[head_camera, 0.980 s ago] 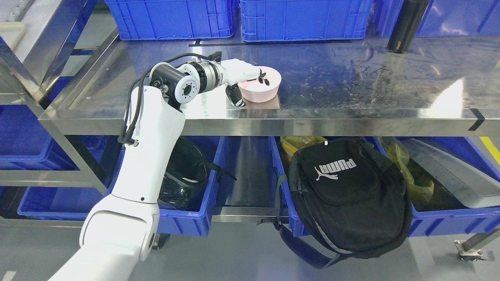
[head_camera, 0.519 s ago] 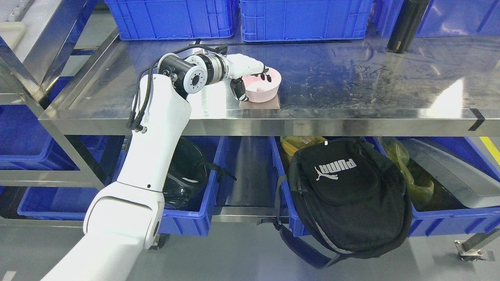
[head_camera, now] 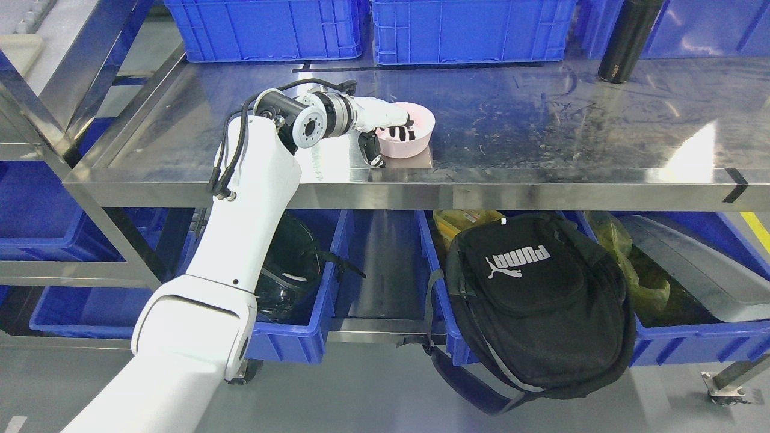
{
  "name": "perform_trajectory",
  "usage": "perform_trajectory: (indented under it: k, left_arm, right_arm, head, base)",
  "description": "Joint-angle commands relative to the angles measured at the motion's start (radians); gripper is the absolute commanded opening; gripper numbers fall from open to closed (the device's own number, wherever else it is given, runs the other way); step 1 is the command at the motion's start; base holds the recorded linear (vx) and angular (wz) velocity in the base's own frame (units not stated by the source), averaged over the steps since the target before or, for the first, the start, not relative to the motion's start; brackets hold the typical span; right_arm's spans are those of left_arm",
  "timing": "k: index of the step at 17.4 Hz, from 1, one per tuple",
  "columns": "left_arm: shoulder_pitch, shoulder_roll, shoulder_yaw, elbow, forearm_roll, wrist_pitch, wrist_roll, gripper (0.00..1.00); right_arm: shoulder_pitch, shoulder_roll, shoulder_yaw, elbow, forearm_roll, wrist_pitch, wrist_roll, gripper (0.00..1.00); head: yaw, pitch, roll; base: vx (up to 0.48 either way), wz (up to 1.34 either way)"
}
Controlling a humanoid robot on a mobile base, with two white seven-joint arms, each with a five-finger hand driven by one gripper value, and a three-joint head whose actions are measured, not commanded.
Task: Stack pink IKEA bowl on shelf middle layer
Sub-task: 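Hook the left hand fingers over the pink bowl's rim and grip it, then lift the pink bowl off the shelf with the left hand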
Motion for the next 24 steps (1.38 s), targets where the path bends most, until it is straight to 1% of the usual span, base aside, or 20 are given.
perform_trajectory:
  k: [1,3,4,6,8,10,15,21,24]
  left_arm:
    - [0.0,0.011,-0.004,0.066,0.0,-0.038,-0.016,0.26]
    - [0.0,0.011,0.008,0.062,0.0,-0.043,-0.017,0.19]
    - [0.001,0.011,0.017,0.057,0.002,-0.055,-0.017,0.14]
    - [0.003,0.011,0.072,0.051,0.0,-0.124,-0.04,0.0]
    - [0.003,0.011,0.12,0.028,0.002,-0.145,-0.048,0.0]
    - [0.004,0.011,0.163,-0.029,0.008,-0.15,-0.049,0.0]
    - [0.01,0.011,0.27,-0.167,0.019,-0.219,-0.055,0.0]
    - [0.018,0.011,0.303,-0.285,0.031,-0.266,-0.057,0.01]
    - [0.052,0.011,0.304,-0.381,0.036,-0.285,-0.072,0.02]
  right_arm:
    - [0.023,-0.017,0.0,-0.017,0.0,0.001,0.001,1.0]
    - [0.023,-0.017,0.0,-0.017,0.0,0.001,0.001,1.0]
    - [0.023,-0.017,0.0,-0.017,0.0,0.001,0.001,1.0]
    - [0.023,-0.017,0.0,-0.017,0.0,0.001,0.001,1.0]
    - [0.023,-0.017,0.0,-0.017,0.0,0.001,0.001,1.0]
    - [0.023,-0.017,0.0,-0.017,0.0,0.001,0.001,1.0]
    - [0.023,-0.017,0.0,-0.017,0.0,0.001,0.001,1.0]
    - [0.023,-0.017,0.0,-0.017,0.0,0.001,0.001,1.0]
    - [0.023,-0.017,0.0,-0.017,0.0,0.001,0.001,1.0]
  head:
    - [0.0,0.0,0.0]
    - [0.0,0.0,0.0]
    - [0.0,0.0,0.0]
    - [0.0,0.0,0.0]
    - [0.0,0.0,0.0]
    - [0.0,0.0,0.0]
    - [0.0,0.0,0.0]
    - [0.0,0.0,0.0]
    - [0.0,0.0,0.0]
  base:
    - [-0.002,0.03]
    - [-0.009,0.06]
    - [-0.009,0.04]
    - [-0.001,0.01]
    - [0.0,0.0]
    - [0.0,0.0]
    - [0.0,-0.01]
    - [-0.001,0.04]
    - [0.01,0.19]
